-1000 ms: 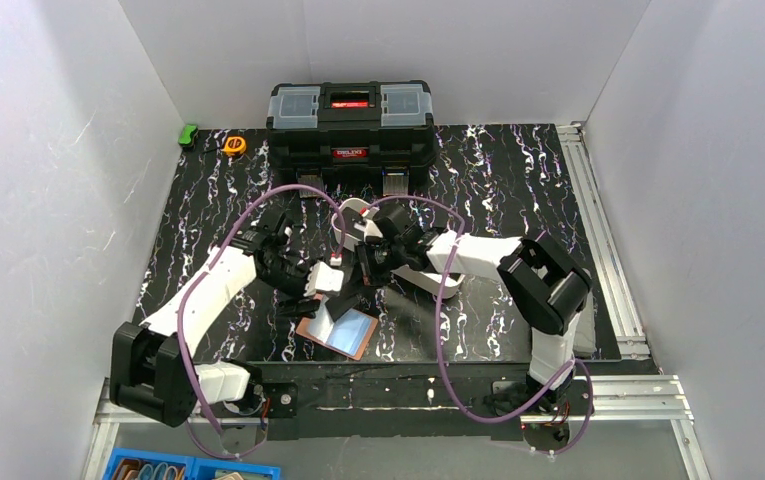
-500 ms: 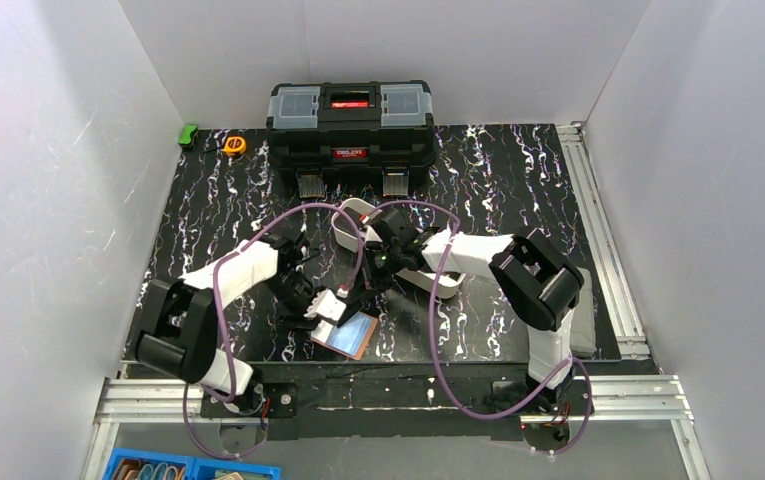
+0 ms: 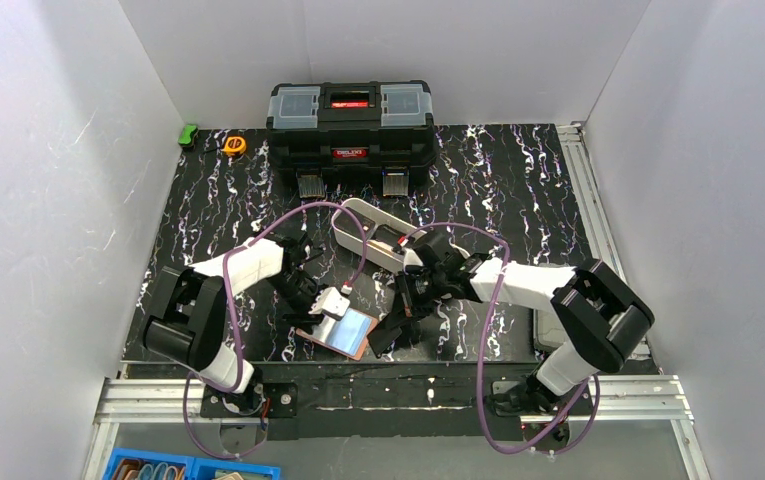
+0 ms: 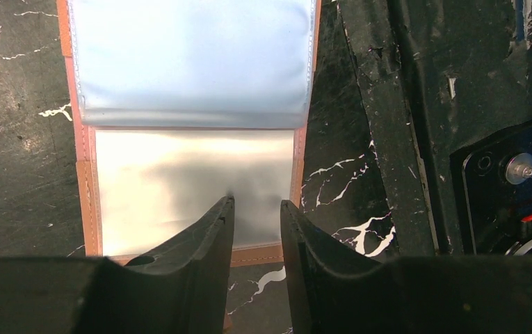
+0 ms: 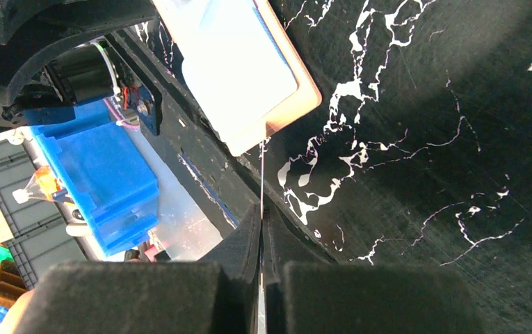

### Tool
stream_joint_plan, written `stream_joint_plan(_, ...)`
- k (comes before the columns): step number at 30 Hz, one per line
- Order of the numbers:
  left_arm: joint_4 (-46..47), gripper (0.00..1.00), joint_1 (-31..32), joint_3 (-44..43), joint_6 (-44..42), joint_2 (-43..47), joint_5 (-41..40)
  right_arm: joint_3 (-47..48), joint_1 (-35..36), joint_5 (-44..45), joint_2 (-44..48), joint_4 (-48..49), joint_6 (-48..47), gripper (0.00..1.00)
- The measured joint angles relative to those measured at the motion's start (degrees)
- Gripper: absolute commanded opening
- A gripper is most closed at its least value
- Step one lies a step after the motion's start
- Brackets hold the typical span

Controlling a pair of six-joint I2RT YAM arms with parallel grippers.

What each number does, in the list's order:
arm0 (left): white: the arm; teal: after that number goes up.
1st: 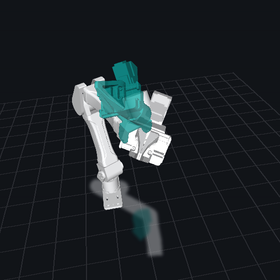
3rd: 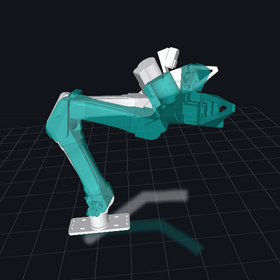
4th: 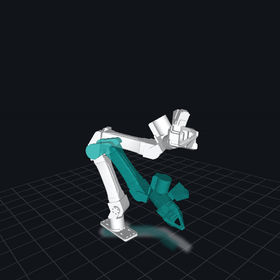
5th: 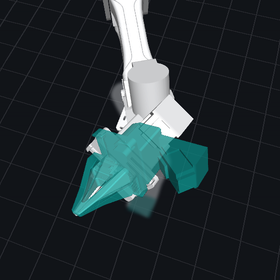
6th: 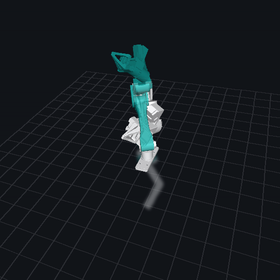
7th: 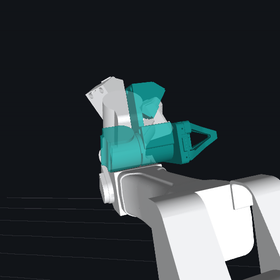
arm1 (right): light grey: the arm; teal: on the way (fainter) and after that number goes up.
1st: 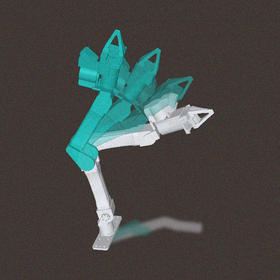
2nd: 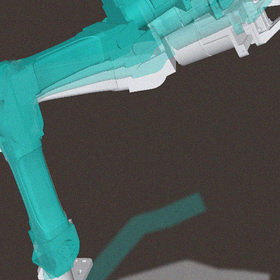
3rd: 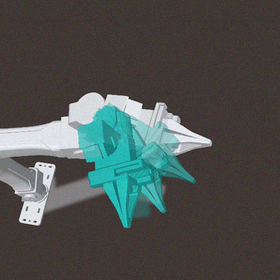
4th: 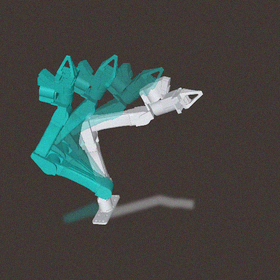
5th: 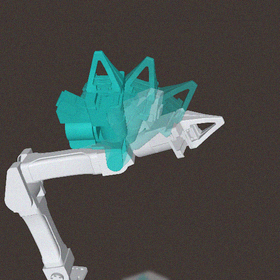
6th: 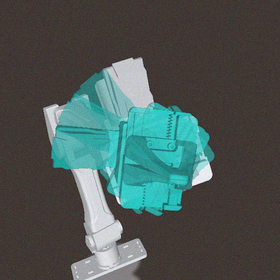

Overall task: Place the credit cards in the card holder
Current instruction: Insert the credit card into the card holder.

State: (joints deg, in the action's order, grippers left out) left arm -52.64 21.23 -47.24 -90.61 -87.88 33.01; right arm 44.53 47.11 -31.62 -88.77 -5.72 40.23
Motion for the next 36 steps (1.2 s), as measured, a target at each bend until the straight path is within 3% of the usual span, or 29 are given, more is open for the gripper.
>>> stream_joint_plan(20,0.15,0.29,0.00,0.00,0.63,0.20,-0.24,-0.98,-0.02,-3.10,-2.14,5.84,-0.11,0.01)
stream_joint_plan(36,0.13,0.28,0.00,-0.02,0.63,0.46,-0.85,-3.23,-0.02,-6.73,-0.76,5.25,-3.37,0.01)
